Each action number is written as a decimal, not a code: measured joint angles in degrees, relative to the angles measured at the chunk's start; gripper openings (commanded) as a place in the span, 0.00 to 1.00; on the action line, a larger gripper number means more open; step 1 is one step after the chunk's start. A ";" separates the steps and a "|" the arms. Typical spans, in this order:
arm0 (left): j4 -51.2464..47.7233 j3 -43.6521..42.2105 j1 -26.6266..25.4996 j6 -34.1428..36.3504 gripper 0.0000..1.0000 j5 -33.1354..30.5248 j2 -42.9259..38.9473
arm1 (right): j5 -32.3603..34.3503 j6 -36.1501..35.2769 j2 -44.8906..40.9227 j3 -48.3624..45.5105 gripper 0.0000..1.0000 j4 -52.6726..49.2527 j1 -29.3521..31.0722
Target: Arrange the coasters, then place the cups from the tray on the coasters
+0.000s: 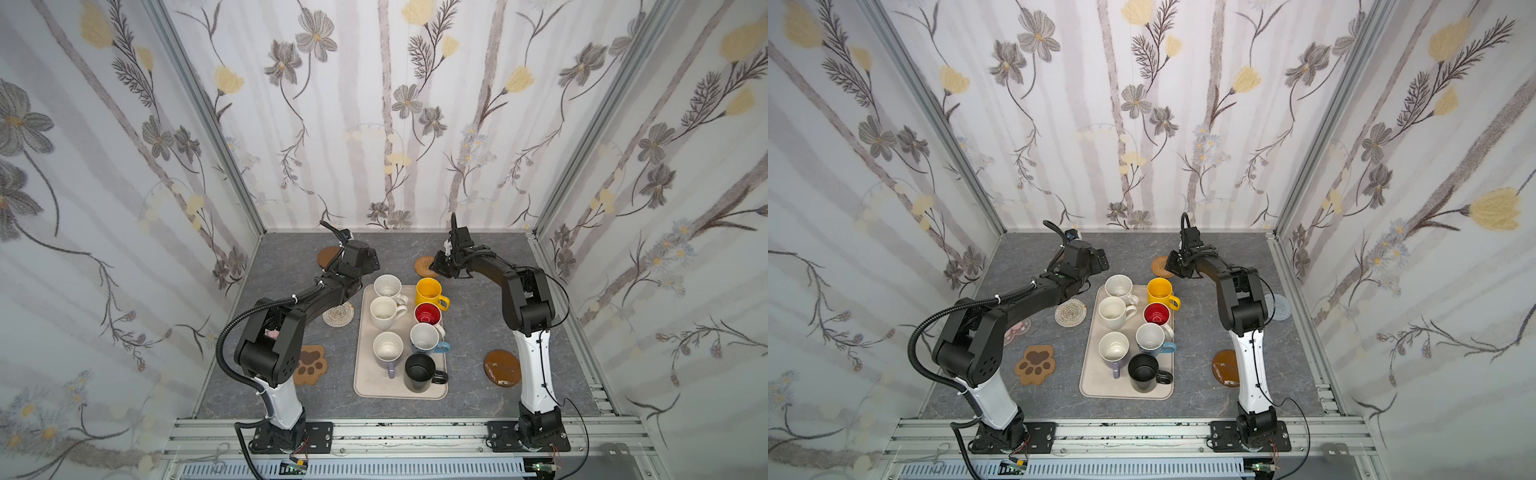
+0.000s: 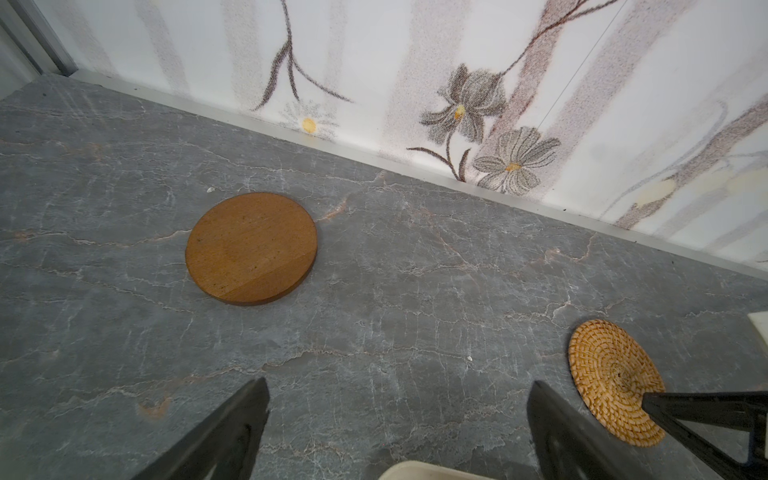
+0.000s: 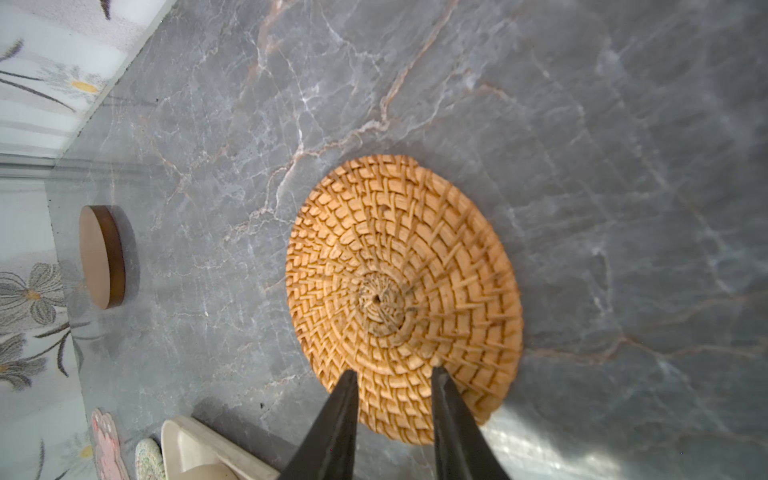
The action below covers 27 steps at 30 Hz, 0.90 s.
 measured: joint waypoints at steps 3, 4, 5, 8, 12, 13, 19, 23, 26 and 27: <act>0.00 0.00 0.00 0.00 1.00 -0.02 0.00 | 0.04 0.48 1.29 2.12 0.33 -0.33 0.28; 0.00 0.00 0.00 0.00 1.00 -0.02 0.00 | 0.02 0.63 1.60 2.62 0.33 -0.46 0.35; 0.00 0.00 0.00 0.02 1.00 -0.02 0.02 | 0.02 0.66 1.97 3.26 0.33 -0.55 0.44; 0.00 0.00 0.00 0.20 1.00 -0.02 0.11 | 0.02 1.05 2.86 5.09 0.33 -1.42 0.72; 0.00 0.02 0.00 0.20 1.00 -0.02 0.13 | 0.00 1.44 3.98 7.58 0.36 -2.25 0.87; 0.00 0.02 0.02 0.20 1.00 -0.02 0.13 | -0.02 1.44 4.02 8.24 0.38 -2.34 0.87; -0.17 0.02 0.07 0.63 1.00 -0.44 -0.35 | 0.07 1.29 2.36 10.19 0.47 -2.69 0.76; -0.26 -0.11 -0.11 0.87 1.00 -0.61 -3.04 | 1.16 0.28 -2.40 10.43 0.57 -3.10 0.39; -0.26 -0.31 -1.49 1.33 1.00 -1.60 -5.77 | 2.71 -1.36 -7.41 9.64 0.61 -3.67 0.20; -0.20 -0.31 -2.23 1.46 1.00 -2.10 -6.45 | 2.99 -2.05 -8.85 8.70 0.62 -3.82 0.11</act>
